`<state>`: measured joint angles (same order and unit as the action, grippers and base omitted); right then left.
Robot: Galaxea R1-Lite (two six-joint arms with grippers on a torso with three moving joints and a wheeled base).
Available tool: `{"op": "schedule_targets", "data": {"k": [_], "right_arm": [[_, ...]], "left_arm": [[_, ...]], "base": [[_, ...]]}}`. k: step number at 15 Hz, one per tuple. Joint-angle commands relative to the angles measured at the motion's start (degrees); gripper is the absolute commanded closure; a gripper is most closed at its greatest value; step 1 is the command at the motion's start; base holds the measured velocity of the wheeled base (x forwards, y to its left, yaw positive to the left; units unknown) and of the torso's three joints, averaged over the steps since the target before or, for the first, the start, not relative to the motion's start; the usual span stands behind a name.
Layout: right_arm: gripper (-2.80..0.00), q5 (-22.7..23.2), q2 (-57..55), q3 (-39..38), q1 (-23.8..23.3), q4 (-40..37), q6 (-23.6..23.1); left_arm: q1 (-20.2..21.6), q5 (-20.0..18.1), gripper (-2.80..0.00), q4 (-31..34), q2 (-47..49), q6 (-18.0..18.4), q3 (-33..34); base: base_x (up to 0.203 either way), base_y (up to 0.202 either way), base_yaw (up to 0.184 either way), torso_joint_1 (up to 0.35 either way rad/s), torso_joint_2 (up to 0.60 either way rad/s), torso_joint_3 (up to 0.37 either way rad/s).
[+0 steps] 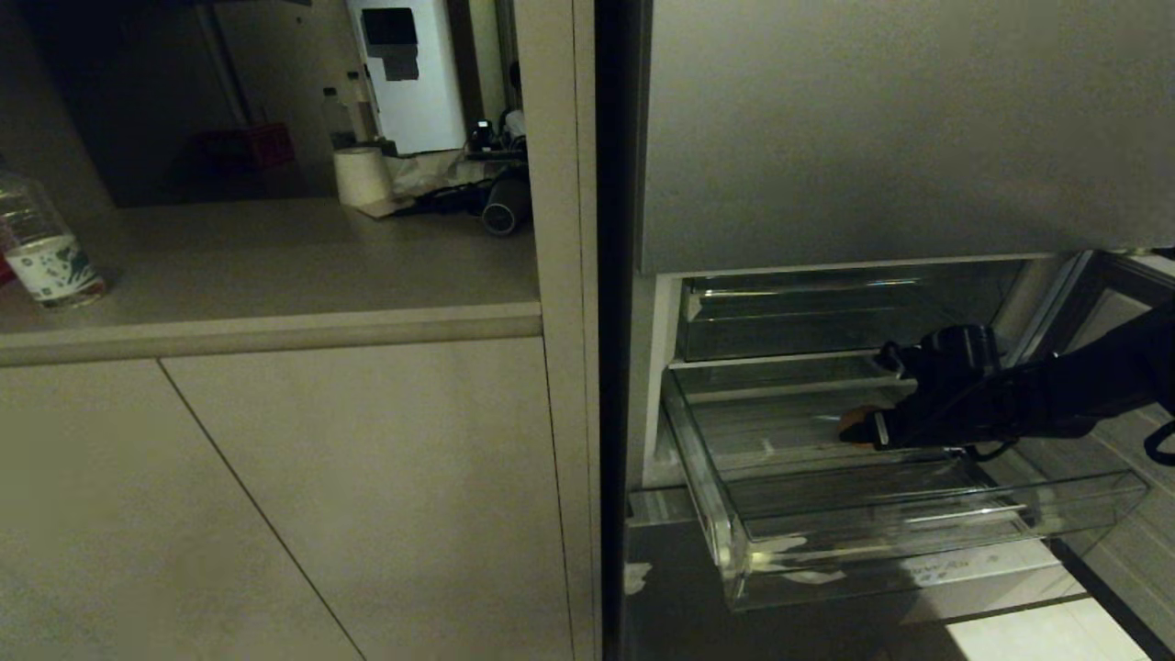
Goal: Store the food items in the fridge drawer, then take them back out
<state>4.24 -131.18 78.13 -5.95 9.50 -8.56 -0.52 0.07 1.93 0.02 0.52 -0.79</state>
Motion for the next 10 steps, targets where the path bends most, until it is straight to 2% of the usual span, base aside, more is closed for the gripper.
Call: {"op": "schedule_targets", "data": {"k": [1, 10], "right_arm": [[-2.80, 0.1, -1.1, 0.8, 0.0, 0.1, 0.0], [-2.80, 0.1, -3.0, 2.8, 0.1, 0.1, -0.1]], "left_arm": [[0.0, 0.0, 0.00, 0.0, 0.0, 0.0, 0.0], [0.0, 0.0, 0.00, 0.0, 0.0, 0.0, 0.0]], "base": [[0.000, 0.000, 0.000, 0.000, 0.00, 0.000], [0.000, 0.000, 0.000, 0.000, 0.00, 0.000]]}}
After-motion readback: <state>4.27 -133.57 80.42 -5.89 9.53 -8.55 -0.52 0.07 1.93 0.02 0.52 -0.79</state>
